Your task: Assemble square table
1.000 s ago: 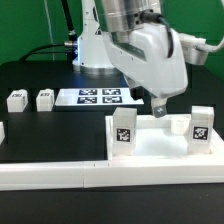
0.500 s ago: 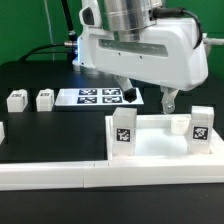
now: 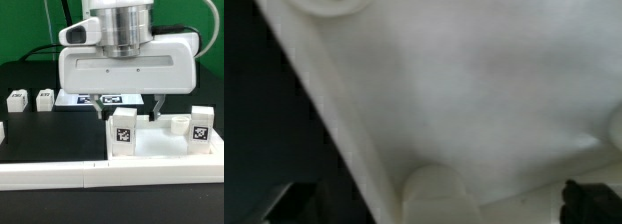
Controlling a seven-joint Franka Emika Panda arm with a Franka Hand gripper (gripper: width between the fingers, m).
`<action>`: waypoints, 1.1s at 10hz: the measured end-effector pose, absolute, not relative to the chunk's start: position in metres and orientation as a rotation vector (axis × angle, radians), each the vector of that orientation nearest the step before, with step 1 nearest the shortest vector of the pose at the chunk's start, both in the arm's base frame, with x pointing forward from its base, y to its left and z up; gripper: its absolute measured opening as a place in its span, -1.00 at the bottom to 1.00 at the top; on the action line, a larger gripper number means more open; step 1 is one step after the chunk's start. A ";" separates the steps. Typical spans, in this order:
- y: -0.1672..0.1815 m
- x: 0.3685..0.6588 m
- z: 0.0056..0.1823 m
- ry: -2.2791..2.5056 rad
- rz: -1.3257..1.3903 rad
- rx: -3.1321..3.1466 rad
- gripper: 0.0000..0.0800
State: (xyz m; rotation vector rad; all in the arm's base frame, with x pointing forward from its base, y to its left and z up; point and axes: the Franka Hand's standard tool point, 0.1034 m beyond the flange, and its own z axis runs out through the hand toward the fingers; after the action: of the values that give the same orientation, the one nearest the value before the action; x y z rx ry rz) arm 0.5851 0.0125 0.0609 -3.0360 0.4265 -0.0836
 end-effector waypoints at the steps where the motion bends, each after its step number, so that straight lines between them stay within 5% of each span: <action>1: 0.014 0.587 0.063 0.337 -0.090 -3.051 0.62; 6: 0.011 0.586 0.061 0.182 -0.095 -3.068 0.62; 11: -0.006 0.561 0.011 0.200 -0.086 -3.095 0.62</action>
Offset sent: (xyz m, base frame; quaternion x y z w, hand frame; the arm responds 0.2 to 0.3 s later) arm 0.0000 0.0000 0.0000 0.0000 0.0000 0.0000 1.0000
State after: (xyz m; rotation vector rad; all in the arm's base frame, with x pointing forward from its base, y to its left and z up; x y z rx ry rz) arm 0.5614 -0.0063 0.0113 -3.0951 0.1999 -0.0859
